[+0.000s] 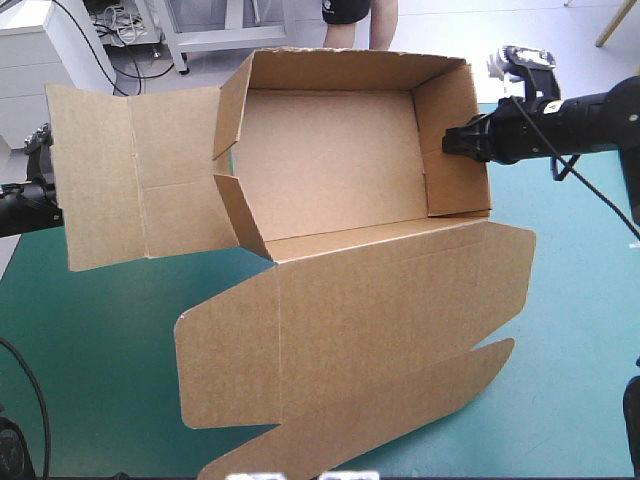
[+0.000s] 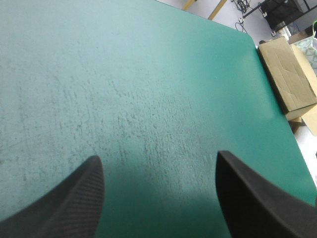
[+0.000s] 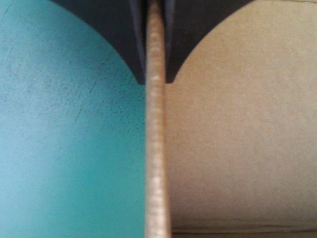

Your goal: Fold the box

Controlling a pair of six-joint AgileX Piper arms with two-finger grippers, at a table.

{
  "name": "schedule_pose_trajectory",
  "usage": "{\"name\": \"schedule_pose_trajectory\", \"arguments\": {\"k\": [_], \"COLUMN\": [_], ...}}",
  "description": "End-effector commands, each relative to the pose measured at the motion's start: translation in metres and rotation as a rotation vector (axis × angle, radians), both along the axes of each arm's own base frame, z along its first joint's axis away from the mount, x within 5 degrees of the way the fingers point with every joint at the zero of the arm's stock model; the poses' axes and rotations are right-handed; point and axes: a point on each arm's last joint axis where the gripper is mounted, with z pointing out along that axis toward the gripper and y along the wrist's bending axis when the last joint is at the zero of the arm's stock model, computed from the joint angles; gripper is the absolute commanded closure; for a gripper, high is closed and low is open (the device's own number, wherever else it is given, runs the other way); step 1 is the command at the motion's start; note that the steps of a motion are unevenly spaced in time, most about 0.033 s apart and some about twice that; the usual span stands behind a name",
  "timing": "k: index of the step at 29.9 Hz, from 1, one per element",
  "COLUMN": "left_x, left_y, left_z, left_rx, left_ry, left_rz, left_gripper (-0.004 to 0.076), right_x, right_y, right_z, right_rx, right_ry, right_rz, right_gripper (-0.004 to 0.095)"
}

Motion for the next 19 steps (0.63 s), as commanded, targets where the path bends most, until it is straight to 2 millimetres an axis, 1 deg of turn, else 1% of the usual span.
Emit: {"name": "schedule_pose_trajectory", "arguments": {"k": [1,10,15,19], "left_x": [-0.009,-0.010,-0.010,-0.010], "left_y": [-0.009,-0.009,-0.009,-0.009], "left_z": [0.020,0.020,0.020,0.020], "left_rx": [-0.061,-0.058,-0.060,-0.060], "left_ry": [-0.062,-0.063,-0.064,-0.064], "left_rz": [-0.055,-0.055,-0.055,-0.055], "left_gripper": [0.0264,0.0264,0.0264,0.0264], "right_x": [0.005,0.040,0.053,0.062], "right_y": [0.010,0.023,0.041,0.059], "right_z": [0.013,-0.023,-0.037,-0.047], "right_rx": [0.075,0.039,0.042,0.043], "right_ry": [-0.084,-0.003,0.003,-0.007], "right_rz": [-0.008,-0.004,0.014,0.008], "right_gripper": [0.0930,0.0928,0.0928,0.0927]}}
